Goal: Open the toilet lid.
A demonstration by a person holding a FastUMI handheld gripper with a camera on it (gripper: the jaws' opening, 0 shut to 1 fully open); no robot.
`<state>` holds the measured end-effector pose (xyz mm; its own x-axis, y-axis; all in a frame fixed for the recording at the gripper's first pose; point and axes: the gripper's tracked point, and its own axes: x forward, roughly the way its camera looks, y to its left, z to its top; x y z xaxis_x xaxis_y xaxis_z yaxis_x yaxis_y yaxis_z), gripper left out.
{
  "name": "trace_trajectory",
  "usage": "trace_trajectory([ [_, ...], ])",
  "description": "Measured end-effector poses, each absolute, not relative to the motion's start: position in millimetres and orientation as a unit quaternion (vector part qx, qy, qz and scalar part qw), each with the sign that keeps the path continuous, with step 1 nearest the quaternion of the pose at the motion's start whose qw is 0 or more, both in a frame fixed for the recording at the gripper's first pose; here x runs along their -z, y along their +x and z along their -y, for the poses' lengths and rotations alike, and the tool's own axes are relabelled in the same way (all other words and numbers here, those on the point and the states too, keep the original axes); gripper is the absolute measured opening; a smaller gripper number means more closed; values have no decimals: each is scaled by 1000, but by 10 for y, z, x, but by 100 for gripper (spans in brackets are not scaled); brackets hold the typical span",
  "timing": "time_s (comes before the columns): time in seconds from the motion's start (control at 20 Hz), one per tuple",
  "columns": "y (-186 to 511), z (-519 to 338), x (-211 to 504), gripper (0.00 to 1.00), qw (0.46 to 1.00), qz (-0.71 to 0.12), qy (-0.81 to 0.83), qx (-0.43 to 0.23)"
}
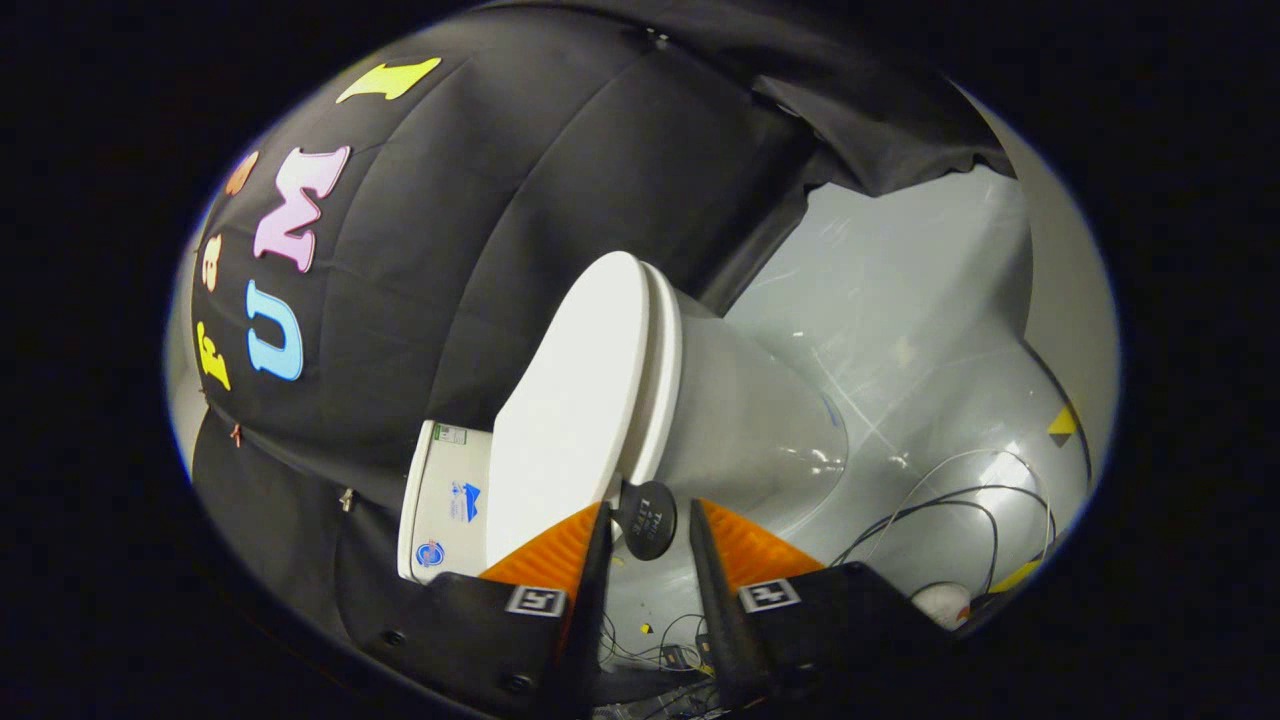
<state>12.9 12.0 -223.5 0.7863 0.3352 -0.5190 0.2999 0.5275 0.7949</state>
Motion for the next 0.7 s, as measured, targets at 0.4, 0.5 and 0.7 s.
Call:
trace_trajectory([
  [0.4,168,-236,2261,41,797,-322,509,-42],
  [0.5,155,-221,2198,28,790,-318,524,-24],
  [0.7,205,-203,2285,16,779,-317,540,-27],
])
